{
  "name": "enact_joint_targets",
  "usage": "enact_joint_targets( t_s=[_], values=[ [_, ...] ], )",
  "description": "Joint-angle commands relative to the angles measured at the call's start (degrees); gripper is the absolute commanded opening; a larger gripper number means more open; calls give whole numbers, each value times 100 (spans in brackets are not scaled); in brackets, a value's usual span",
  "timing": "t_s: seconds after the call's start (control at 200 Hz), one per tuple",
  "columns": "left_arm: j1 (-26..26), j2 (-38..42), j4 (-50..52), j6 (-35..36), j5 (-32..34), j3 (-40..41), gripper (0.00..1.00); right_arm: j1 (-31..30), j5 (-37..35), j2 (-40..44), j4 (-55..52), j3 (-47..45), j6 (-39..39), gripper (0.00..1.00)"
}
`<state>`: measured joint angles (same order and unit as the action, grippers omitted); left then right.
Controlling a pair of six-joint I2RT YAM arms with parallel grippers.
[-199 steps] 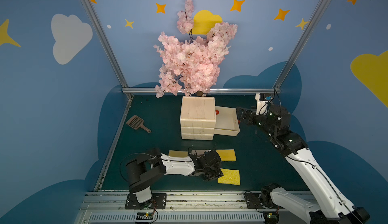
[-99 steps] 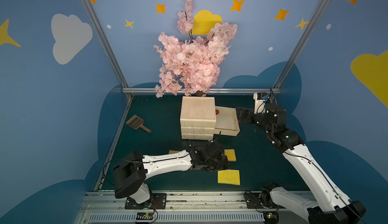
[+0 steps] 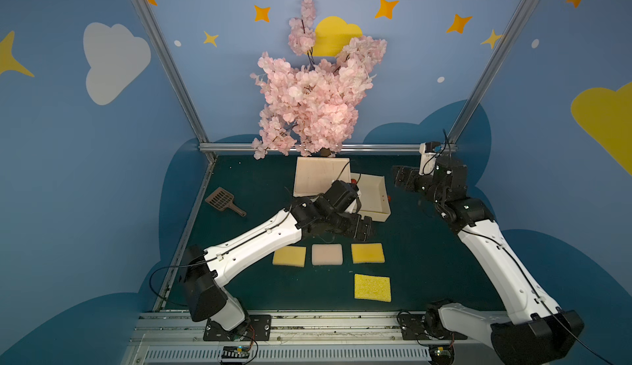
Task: Take the sponge out of the drawer
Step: Place the sponge at the center of the board, then close the drawer of the storage box.
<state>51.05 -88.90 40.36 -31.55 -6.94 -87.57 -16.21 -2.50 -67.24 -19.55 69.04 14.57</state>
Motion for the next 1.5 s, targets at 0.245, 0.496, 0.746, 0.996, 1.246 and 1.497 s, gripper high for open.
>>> enact_joint_targets(
  t_s=[0.245,0.496,0.746,0.996,1.246,1.497],
  values=[
    [-1977,694,823,2000,-404,-453,100,91,-382,-50,-612,-38,-124,91],
    [-3019,465,434,2069,-1059,-166,99,145,-217,-10,-785,-340,406,91],
    [-3231,512,-99,2029,-439,482,99,258,57,80,-912,-673,794,91],
    [-3463,504,-564,1758,-606,1035,99,329,58,197,-1029,-960,1004,90],
    [-3678,497,-790,1392,-1040,1295,99,582,-23,89,-1298,-1089,1211,90],
    [-3745,498,-859,1313,-1090,1365,99,946,506,-175,-1081,-1393,1453,90]
  ],
)
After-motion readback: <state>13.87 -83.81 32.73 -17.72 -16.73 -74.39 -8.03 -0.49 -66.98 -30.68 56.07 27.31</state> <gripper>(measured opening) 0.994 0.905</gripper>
